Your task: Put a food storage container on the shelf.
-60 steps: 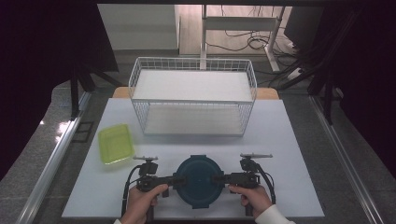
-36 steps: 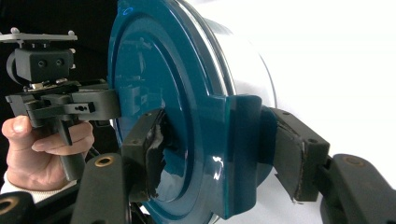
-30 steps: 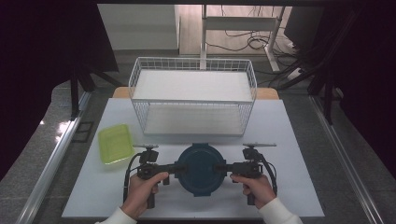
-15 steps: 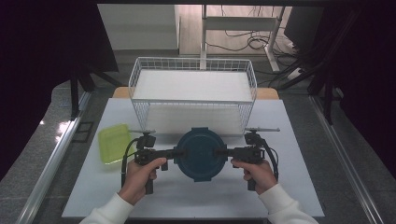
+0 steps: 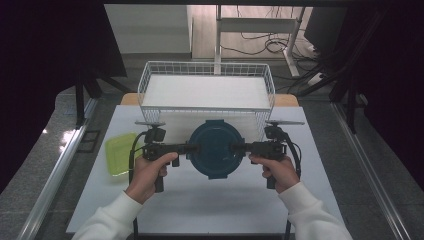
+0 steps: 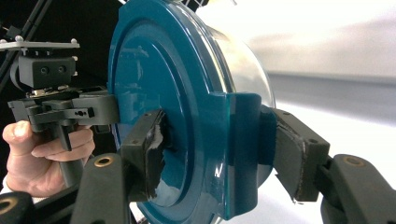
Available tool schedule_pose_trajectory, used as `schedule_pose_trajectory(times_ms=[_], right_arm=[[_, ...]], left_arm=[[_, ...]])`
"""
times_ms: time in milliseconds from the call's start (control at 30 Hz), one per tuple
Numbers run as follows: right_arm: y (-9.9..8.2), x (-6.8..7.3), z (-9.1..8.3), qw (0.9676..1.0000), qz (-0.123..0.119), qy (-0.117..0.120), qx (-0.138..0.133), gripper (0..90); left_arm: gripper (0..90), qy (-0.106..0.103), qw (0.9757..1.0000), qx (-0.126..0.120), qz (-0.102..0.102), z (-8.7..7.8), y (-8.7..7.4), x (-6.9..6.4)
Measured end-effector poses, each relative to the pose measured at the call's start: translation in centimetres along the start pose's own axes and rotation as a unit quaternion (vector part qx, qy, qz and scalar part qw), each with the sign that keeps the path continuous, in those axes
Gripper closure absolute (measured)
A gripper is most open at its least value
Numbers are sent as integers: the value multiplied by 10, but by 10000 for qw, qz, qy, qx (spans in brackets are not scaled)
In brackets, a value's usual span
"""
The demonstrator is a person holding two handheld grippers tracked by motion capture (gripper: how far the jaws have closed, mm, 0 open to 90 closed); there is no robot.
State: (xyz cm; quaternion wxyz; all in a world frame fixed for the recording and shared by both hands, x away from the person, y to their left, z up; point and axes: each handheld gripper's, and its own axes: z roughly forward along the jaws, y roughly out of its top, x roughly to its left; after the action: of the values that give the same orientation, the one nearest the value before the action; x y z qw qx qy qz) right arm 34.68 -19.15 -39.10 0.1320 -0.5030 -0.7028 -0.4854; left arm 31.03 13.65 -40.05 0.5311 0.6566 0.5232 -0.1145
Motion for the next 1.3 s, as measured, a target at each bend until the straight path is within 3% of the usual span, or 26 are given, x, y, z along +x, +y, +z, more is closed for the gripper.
schedule_pose_trajectory(times_ms=[800, 1300], right_arm=[[51, 29, -17, 9992, -281, 14, -276, 389], [89, 42, -16, 9985, -402, 16, -367, 389]], left_arm=[[454, -58, 9994, -222, 261, -15, 52, -25], [455, -91, 9989, -251, 376, -24, 90, -27]])
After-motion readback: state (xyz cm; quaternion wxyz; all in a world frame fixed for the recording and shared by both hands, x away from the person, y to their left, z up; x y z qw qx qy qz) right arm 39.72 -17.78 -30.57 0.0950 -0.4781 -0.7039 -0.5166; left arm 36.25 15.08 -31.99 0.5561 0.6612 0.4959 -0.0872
